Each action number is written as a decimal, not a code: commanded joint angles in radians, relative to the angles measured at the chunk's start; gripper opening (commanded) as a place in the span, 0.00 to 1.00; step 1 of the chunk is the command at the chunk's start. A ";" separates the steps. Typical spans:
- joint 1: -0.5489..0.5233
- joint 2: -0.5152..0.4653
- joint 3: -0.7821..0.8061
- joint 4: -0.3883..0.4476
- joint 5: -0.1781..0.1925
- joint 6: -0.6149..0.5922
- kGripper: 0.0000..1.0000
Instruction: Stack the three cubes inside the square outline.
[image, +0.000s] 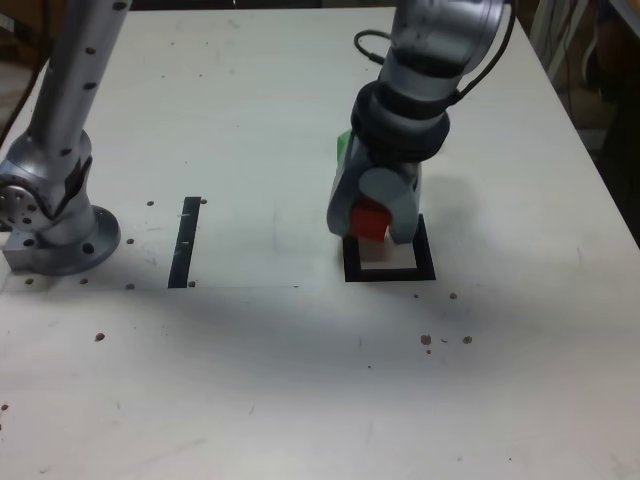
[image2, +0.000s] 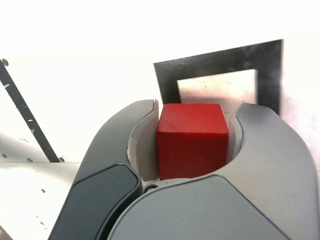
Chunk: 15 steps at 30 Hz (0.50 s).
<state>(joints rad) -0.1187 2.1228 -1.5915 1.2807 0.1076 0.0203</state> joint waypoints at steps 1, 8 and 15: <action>0.008 -0.009 0.019 -0.021 -0.001 -0.003 0.19; 0.019 -0.045 0.056 -0.078 -0.003 -0.005 0.19; 0.024 -0.058 0.086 -0.120 -0.029 -0.021 0.19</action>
<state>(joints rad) -0.0963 2.0771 -1.5124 1.1649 0.0833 0.0068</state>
